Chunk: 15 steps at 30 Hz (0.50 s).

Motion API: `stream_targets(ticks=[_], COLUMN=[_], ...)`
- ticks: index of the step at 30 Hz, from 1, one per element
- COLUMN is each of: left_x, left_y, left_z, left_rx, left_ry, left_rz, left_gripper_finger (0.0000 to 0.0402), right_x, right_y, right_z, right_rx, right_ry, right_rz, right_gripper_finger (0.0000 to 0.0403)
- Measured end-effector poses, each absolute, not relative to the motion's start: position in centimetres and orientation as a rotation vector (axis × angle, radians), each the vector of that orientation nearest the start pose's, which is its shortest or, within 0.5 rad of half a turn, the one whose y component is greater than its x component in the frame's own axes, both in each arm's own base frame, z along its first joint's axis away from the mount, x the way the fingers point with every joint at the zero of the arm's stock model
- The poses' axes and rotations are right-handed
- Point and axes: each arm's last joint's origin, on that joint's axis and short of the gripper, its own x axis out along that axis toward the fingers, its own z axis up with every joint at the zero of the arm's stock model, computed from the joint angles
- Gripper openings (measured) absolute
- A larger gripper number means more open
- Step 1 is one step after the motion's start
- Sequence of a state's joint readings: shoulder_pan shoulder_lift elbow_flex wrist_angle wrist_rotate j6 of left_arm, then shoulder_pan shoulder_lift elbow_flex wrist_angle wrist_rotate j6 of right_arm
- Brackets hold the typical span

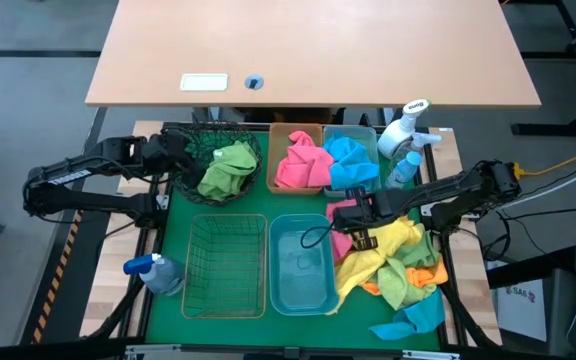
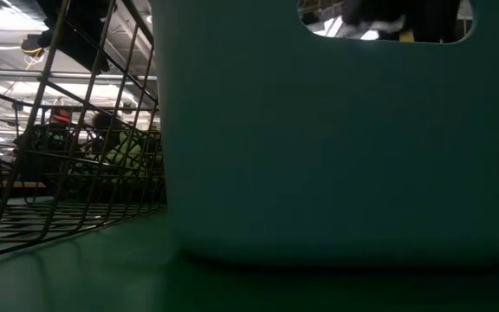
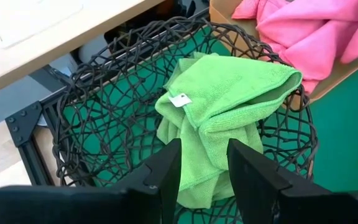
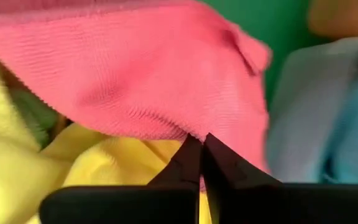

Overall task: Sort microfiber towel by color & place in baskets
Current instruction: Put the pink towel into the orange bin

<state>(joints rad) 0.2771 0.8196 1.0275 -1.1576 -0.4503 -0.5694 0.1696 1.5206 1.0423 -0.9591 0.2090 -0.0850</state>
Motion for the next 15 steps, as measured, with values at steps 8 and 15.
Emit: stream_targets(ticks=[8, 15], left_x=[11.4, 11.4], left_y=[4.5, 4.5], left_z=[32.9, 32.9], left_rx=[-0.419, -0.42], left_ry=[0.744, 0.744], left_rz=[0.924, 0.924], left_gripper_finger=[0.0125, 0.0125], right_x=[27.6, 28.9], right_y=[3.8, 2.9], right_z=[29.9, 38.6], right_rx=[-0.415, -0.548], right_ry=[1.312, 0.979], right_rz=[-0.085, -0.241], right_gripper_finger=[0.0004, 0.0004])
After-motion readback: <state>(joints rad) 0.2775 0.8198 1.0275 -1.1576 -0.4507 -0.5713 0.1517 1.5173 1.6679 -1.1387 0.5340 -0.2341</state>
